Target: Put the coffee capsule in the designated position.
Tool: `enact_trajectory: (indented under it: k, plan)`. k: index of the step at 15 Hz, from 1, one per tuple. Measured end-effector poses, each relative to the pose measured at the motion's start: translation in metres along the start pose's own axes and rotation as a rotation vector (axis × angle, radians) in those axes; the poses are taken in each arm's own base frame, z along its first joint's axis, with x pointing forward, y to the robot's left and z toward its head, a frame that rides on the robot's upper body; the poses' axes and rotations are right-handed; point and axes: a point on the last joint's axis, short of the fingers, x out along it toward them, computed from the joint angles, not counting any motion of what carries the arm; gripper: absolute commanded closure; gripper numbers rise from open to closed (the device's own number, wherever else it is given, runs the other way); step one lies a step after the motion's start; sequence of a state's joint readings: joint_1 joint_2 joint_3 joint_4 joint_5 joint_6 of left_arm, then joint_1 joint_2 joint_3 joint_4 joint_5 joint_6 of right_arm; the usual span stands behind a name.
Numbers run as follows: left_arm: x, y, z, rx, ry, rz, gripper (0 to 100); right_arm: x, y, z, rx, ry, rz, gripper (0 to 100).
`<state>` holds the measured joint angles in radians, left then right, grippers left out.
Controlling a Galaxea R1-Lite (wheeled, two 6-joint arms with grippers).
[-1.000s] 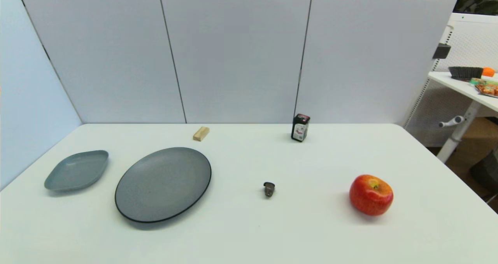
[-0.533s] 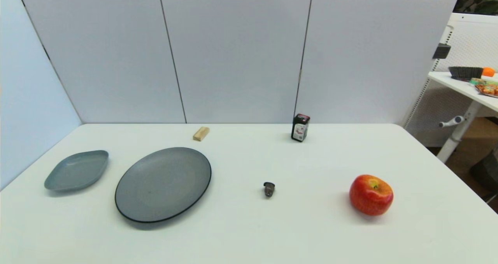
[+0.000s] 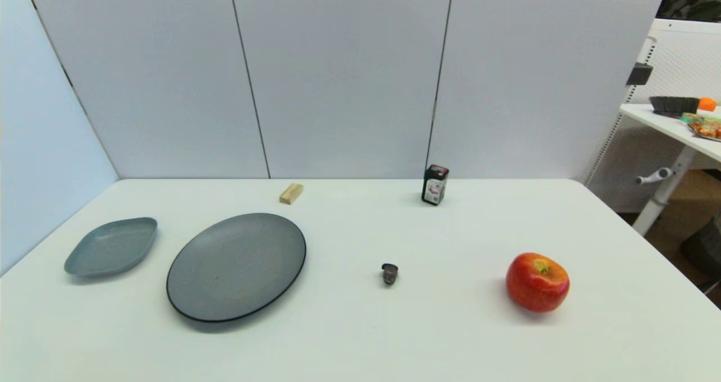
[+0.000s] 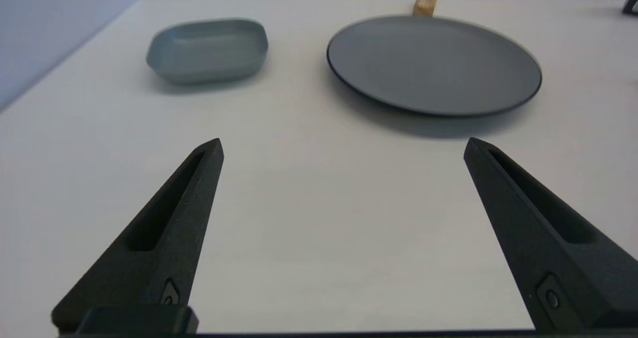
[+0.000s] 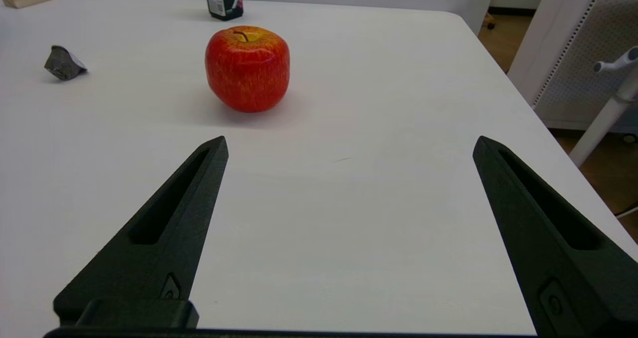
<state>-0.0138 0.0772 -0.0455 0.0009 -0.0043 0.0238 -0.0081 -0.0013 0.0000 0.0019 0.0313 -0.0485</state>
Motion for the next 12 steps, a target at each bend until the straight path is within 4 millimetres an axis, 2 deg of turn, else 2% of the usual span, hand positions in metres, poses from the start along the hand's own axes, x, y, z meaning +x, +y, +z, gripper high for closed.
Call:
enact_trajectory:
  k: [3, 6, 9, 12]
  plan:
    - [0.005, 0.001, 0.036, 0.002, 0.008, -0.003, 0, 0.000, 0.000, 0.000, 0.000, 0.000, 0.000, 0]
    - [0.017, 0.002, 0.092, 0.016, -0.007, -0.014, 0, 0.000, 0.000, 0.000, 0.000, 0.000, 0.000, 0]
    - [0.043, 0.002, 0.149, 0.034, -0.011, -0.048, 0, 0.000, 0.000, 0.000, 0.000, 0.000, 0.000, 0]
    - [0.077, -0.003, 0.192, 0.059, -0.007, -0.126, 0, 0.000, 0.000, 0.000, 0.000, 0.000, 0.000, 0]
